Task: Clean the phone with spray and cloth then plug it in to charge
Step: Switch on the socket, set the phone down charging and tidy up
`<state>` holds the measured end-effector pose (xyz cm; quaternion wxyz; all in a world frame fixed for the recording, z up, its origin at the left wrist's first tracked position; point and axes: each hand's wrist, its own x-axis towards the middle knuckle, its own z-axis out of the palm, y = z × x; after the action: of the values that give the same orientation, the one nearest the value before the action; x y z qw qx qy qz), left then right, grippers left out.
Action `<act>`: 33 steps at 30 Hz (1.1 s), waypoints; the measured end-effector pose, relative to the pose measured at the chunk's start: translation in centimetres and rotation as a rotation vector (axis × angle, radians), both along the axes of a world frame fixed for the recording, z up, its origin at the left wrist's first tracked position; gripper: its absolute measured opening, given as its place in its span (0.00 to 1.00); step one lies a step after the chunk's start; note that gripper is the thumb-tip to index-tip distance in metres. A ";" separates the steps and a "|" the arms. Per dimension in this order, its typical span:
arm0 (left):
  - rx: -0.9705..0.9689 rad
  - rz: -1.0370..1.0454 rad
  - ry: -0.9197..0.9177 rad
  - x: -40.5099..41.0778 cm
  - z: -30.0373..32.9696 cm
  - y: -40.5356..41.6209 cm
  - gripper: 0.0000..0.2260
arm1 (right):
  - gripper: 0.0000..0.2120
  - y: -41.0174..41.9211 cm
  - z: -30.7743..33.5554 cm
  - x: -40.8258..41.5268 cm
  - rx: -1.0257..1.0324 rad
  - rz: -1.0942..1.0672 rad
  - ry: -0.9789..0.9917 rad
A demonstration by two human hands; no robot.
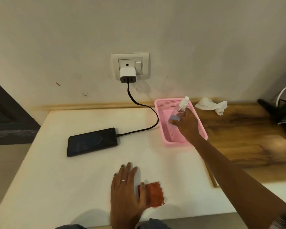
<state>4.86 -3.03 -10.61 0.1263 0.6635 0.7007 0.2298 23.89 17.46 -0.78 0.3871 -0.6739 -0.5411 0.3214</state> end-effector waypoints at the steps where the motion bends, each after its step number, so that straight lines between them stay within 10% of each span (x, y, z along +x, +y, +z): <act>1: -0.001 -0.002 0.001 0.0 0.0 0.0 0.25 | 0.23 0.4 -0.4 -0.2 -0.014 -0.014 0.010; 23: 0.080 0.010 0.029 0.3 -0.8 0.0 0.25 | 0.23 4.5 -2.4 0.6 -0.126 -0.016 0.088; 26: 0.058 0.033 0.014 0.4 -0.4 -0.1 0.25 | 0.33 2.3 -0.5 0.0 0.013 -0.065 0.036; 33: 0.056 0.033 -0.030 0.6 0.6 -0.6 0.25 | 0.18 -10.1 2.4 -3.0 0.258 -0.081 -0.037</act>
<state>5.42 -3.68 -10.03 0.1141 0.6515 0.7030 0.2613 20.92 7.34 1.64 0.4733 -0.6456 -0.5571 0.2208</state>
